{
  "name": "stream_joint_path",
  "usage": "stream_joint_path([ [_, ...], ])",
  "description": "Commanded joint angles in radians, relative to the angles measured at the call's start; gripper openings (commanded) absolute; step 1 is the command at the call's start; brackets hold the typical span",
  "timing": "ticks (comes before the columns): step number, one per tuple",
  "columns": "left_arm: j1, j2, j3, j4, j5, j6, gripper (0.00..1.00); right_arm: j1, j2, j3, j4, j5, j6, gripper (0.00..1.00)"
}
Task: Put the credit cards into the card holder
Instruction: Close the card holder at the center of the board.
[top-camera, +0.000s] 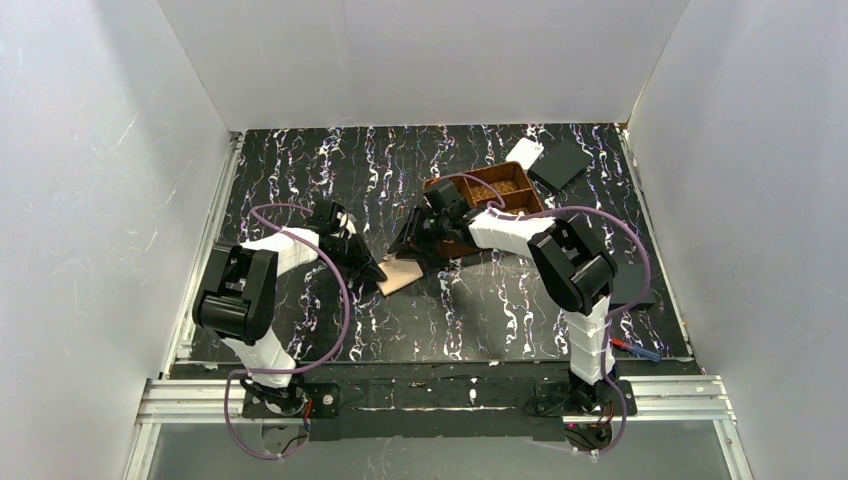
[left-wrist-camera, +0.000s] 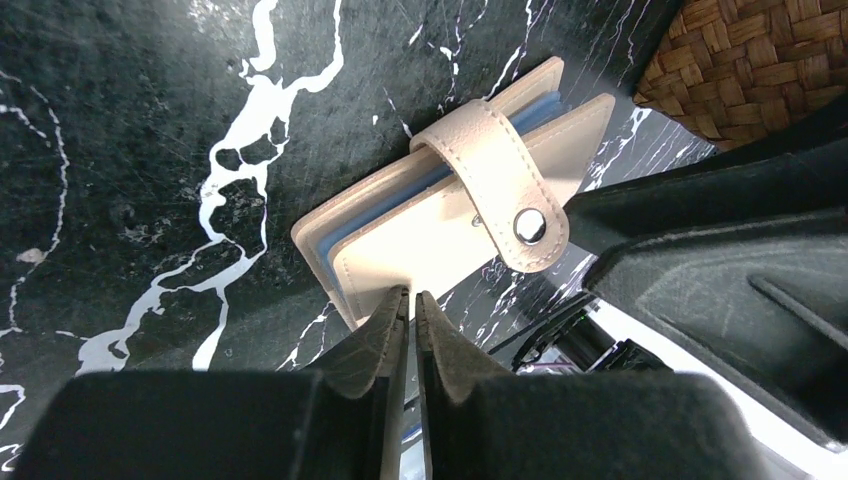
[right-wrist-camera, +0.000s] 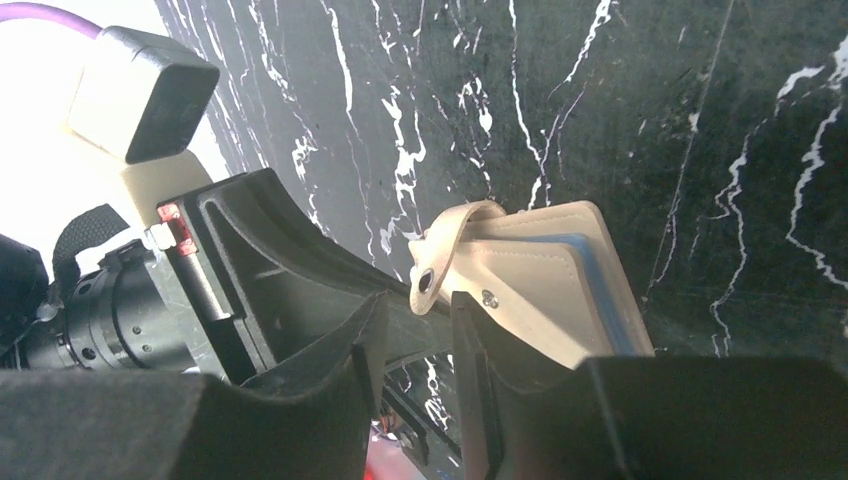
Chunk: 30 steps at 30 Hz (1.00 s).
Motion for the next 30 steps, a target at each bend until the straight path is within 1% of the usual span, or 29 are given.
stream_joint_path([
  [1, 0.006, 0.021, -0.006, 0.013, -0.043, 0.002, 0.06, -0.003, 0.042, 0.040, -0.008, 0.016, 0.047, 0.37],
  [7, 0.005, 0.036, 0.001, -0.003, -0.041, 0.012, 0.06, -0.002, 0.066, 0.059, -0.002, 0.008, 0.062, 0.26],
  [9, 0.005, 0.034, 0.001, -0.009, -0.046, 0.021, 0.06, -0.002, 0.069, 0.064, -0.002, 0.010, 0.063, 0.25],
  [15, 0.005, 0.037, 0.004, -0.017, -0.052, 0.031, 0.05, -0.001, 0.066, 0.075, -0.026, 0.008, 0.050, 0.29],
  [19, 0.005, 0.037, 0.012, -0.027, -0.056, 0.041, 0.04, 0.014, 0.057, 0.107, -0.097, 0.038, 0.005, 0.31],
  [30, 0.005, 0.035, 0.023, -0.044, -0.069, 0.059, 0.04, 0.031, 0.070, 0.129, -0.101, 0.046, 0.005, 0.30],
])
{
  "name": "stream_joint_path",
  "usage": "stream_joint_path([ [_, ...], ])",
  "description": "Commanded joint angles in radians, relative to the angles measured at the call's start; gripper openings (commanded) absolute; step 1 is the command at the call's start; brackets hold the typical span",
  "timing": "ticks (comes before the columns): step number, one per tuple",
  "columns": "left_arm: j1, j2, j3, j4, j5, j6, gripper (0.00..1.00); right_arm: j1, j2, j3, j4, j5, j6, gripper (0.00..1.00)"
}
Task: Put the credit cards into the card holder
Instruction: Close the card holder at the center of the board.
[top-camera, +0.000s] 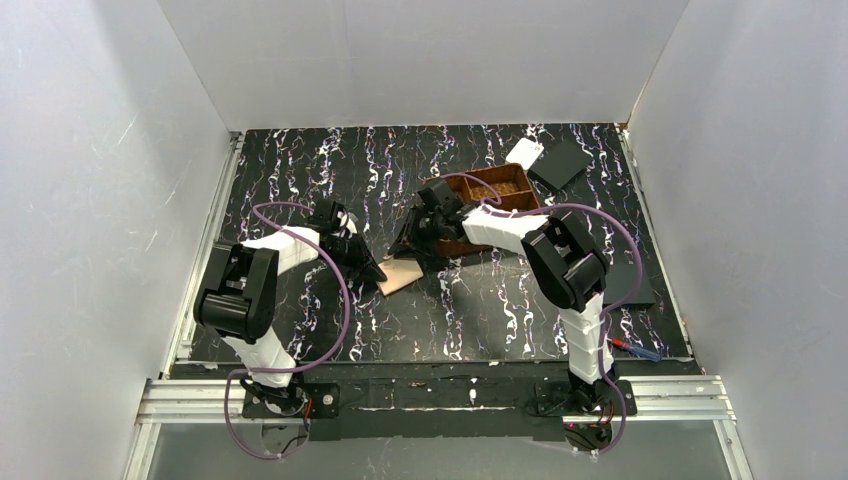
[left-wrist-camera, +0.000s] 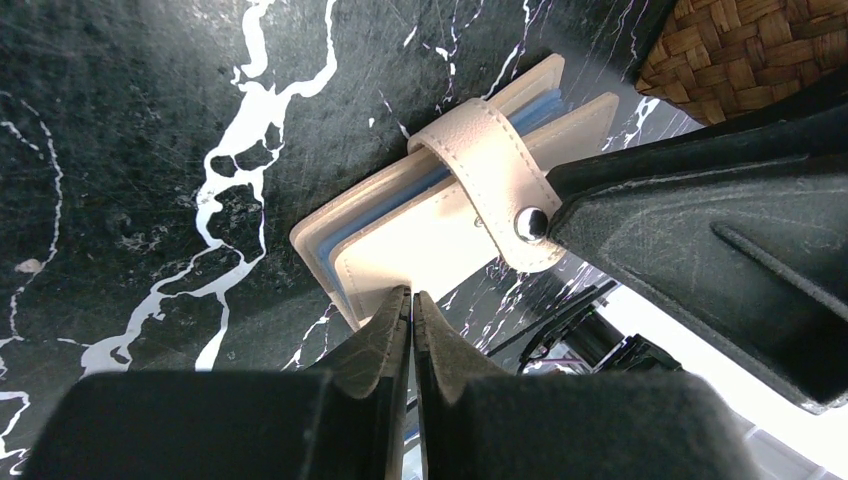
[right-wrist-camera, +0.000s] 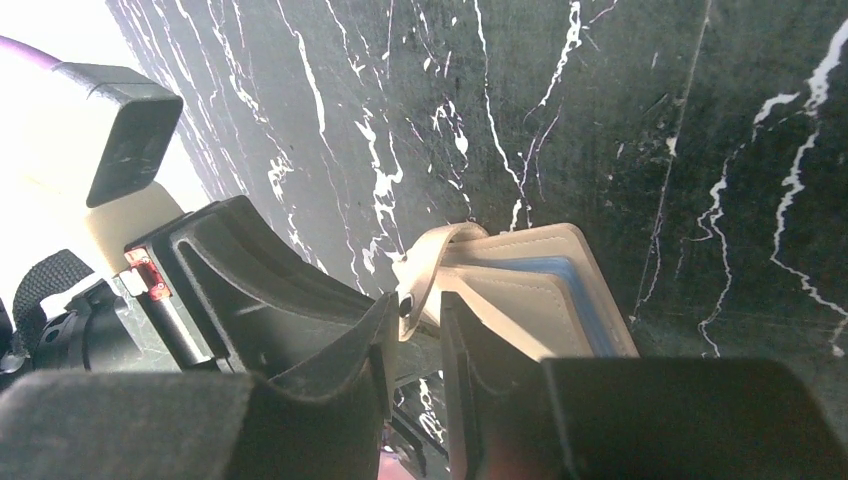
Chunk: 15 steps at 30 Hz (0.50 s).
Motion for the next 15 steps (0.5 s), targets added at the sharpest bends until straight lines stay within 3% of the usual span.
stream_joint_path([
  [1, 0.001, 0.025, 0.011, -0.035, -0.075, 0.036, 0.04, 0.016, 0.020, 0.050, -0.011, 0.009, -0.002, 0.30],
  [15, 0.001, 0.035, 0.016, -0.039, -0.079, 0.048, 0.03, 0.026, 0.029, 0.067, -0.023, -0.001, -0.001, 0.25],
])
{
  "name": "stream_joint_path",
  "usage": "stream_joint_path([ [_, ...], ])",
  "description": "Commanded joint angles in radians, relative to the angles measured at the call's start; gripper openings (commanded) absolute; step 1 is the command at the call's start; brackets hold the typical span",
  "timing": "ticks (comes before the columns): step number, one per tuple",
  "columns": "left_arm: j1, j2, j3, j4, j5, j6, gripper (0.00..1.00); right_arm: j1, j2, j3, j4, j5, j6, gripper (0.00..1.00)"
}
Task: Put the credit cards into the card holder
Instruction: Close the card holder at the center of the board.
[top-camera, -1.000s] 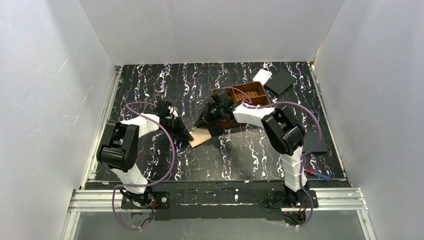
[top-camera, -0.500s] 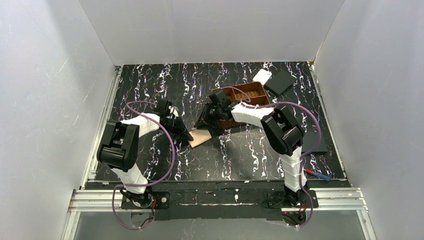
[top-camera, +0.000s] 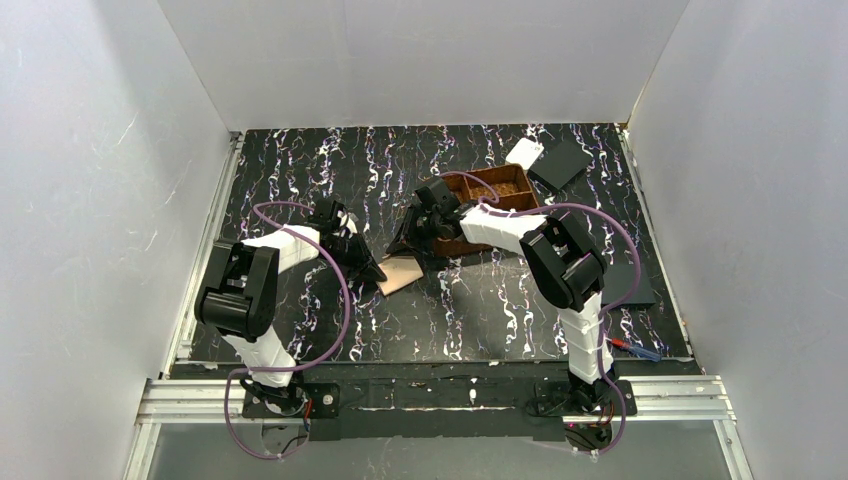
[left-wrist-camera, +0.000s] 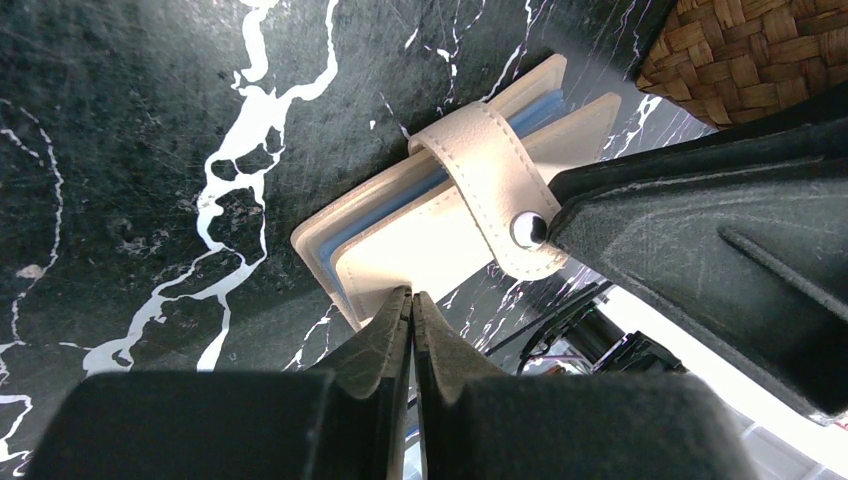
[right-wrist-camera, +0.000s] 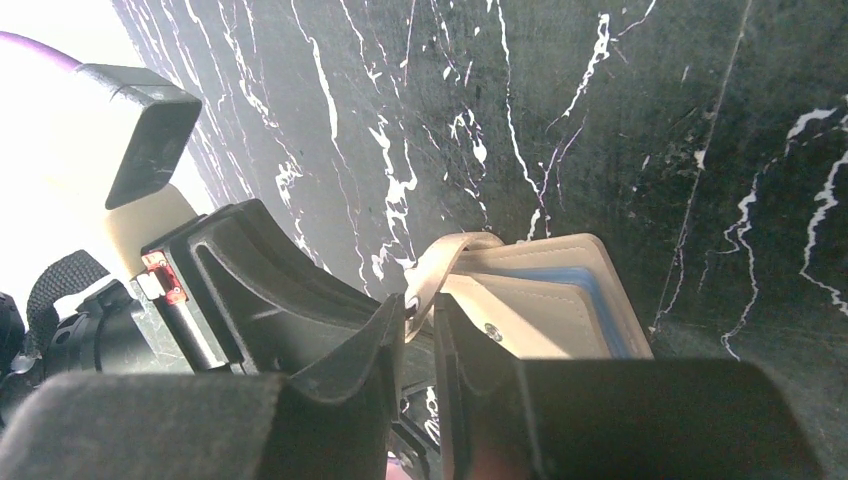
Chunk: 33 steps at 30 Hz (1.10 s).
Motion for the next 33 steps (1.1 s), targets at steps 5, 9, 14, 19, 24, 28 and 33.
stream_joint_path([
  [5, 0.000, 0.029, 0.007, -0.030, -0.088, 0.043, 0.03, 0.026, 0.023, 0.056, -0.033, -0.010, -0.008, 0.29],
  [9, 0.001, 0.028, 0.004, -0.031, -0.090, 0.046, 0.03, 0.035, 0.026, 0.063, -0.050, -0.012, -0.013, 0.29],
  [14, 0.001, 0.028, 0.008, -0.034, -0.092, 0.048, 0.03, 0.039, 0.020, 0.058, -0.056, 0.000, -0.012, 0.30],
  [19, 0.001, 0.035, 0.006, -0.030, -0.093, 0.050, 0.03, 0.041, 0.021, 0.057, -0.063, 0.005, -0.015, 0.32],
  [24, 0.001, 0.037, 0.000, -0.027, -0.097, 0.052, 0.02, 0.041, 0.015, 0.050, -0.065, 0.017, -0.016, 0.33],
  [28, 0.001, 0.038, -0.003, -0.022, -0.092, 0.050, 0.02, 0.041, 0.019, 0.051, -0.052, 0.024, -0.010, 0.29],
  [33, 0.000, 0.036, -0.004, -0.028, -0.098, 0.059, 0.02, 0.040, 0.012, 0.054, -0.057, 0.037, -0.012, 0.29],
])
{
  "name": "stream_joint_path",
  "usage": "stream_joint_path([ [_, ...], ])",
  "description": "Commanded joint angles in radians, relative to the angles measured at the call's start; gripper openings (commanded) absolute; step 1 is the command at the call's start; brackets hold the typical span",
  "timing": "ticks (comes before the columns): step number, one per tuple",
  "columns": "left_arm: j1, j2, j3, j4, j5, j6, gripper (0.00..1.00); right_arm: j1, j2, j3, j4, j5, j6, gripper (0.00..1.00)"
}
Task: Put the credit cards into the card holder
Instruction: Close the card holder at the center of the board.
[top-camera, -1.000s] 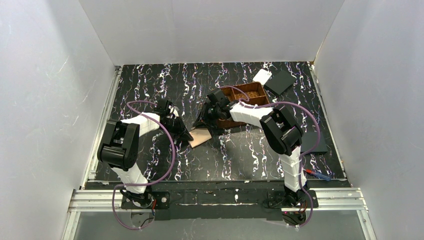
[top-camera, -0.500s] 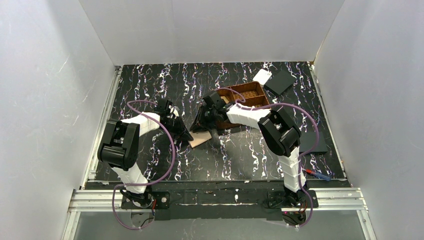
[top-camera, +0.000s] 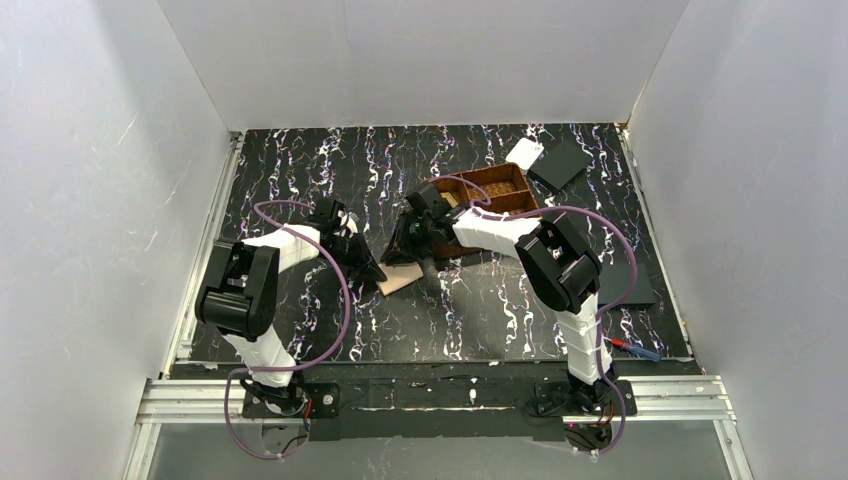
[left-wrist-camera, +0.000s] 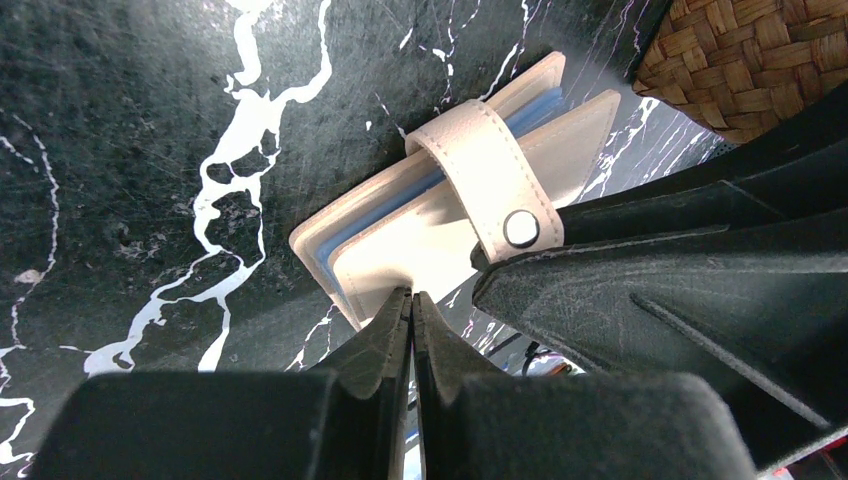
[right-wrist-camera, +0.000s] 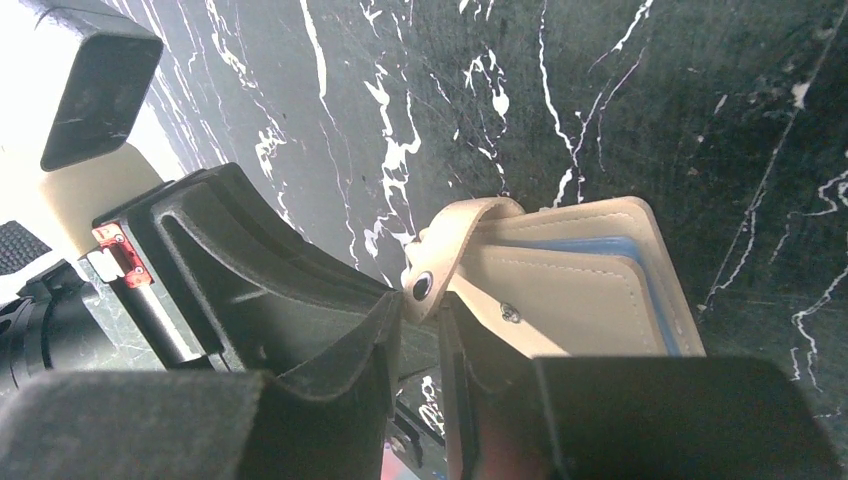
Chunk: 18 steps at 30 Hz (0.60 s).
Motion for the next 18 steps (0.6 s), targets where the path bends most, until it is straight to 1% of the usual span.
stream_joint_path([
  [1, 0.003, 0.034, -0.010, -0.021, -0.101, 0.042, 0.02, -0.001, -0.004, 0.026, -0.007, 0.029, -0.005, 0.29],
  [6, 0.002, 0.034, -0.011, -0.019, -0.101, 0.045, 0.02, -0.004, -0.022, 0.019, -0.015, 0.031, -0.007, 0.31],
  [16, 0.003, 0.037, -0.015, -0.014, -0.100, 0.049, 0.02, -0.021, -0.053, -0.006, -0.022, 0.047, -0.015, 0.28],
  [18, 0.004, 0.038, -0.015, -0.014, -0.100, 0.049, 0.02, -0.023, -0.057, -0.007, -0.021, 0.047, -0.016, 0.29],
])
